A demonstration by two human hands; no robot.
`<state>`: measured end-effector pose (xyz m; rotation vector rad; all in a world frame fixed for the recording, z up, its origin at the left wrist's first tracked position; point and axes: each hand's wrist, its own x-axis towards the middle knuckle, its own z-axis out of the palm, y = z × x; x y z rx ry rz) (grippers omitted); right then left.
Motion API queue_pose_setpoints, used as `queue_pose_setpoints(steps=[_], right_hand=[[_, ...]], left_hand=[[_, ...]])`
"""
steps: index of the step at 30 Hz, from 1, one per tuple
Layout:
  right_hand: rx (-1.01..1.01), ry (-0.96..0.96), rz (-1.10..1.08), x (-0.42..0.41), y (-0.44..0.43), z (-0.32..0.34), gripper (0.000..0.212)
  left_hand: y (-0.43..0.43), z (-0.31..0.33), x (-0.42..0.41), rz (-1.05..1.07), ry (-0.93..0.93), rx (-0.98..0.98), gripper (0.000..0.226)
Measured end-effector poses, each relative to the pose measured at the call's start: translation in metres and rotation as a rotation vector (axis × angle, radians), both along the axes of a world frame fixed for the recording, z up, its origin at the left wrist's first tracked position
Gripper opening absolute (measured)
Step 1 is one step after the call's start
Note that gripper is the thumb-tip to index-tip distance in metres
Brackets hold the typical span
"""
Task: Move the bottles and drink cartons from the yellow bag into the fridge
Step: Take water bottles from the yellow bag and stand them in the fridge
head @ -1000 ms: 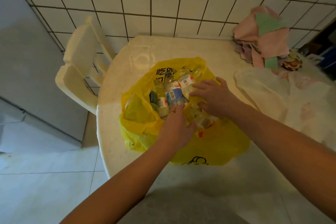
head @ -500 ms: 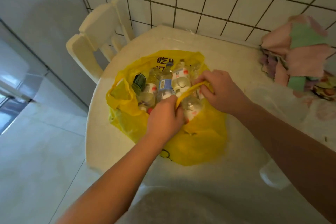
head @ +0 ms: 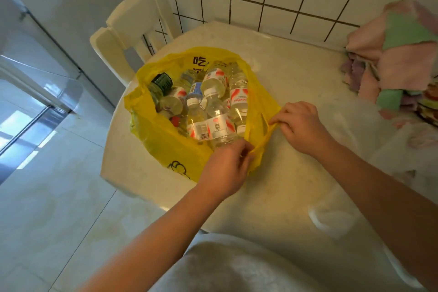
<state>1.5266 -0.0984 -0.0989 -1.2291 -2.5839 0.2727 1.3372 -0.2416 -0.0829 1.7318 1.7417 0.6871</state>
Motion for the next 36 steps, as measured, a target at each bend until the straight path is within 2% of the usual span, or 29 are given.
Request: queue_pose_setpoints(steps=[7, 11, 14, 17, 20, 23, 27, 29, 36], right_hand=[[-0.125, -0.147, -0.082, 0.010, 0.001, -0.022, 0.032], [-0.135, -0.129, -0.079, 0.007, -0.002, -0.018, 0.029], [-0.064, 0.008, -0.121, -0.003, -0.001, 0.000, 0.023], [-0.042, 0.128, -0.123, -0.022, 0.004, 0.027, 0.022], [-0.201, 0.249, -0.108, -0.049, 0.013, 0.047, 0.028], [-0.352, 0.214, -0.174, -0.077, 0.029, 0.049, 0.047], [-0.455, 0.045, -0.280, -0.106, 0.053, 0.039, 0.075], [-0.491, -0.005, -0.325, -0.114, 0.063, 0.034, 0.083], [-0.616, -0.024, -0.475, -0.136, 0.087, 0.024, 0.082]], left_hand=[[0.000, -0.003, 0.029, -0.155, 0.354, -0.096, 0.042], [-0.008, 0.001, 0.026, -0.097, 0.236, 0.000, 0.042], [-0.012, 0.001, 0.016, 0.023, 0.213, 0.174, 0.033], [-0.007, 0.004, 0.000, 0.214, 0.161, 0.213, 0.029], [0.006, 0.009, -0.017, 0.433, 0.110, 0.131, 0.046], [0.028, 0.012, -0.031, 0.554, 0.100, -0.025, 0.074], [0.056, 0.009, -0.041, 0.556, 0.101, -0.162, 0.089], [0.067, 0.008, -0.042, 0.536, 0.148, -0.197, 0.092], [0.077, 0.012, -0.040, 0.526, 0.299, -0.312, 0.106]])
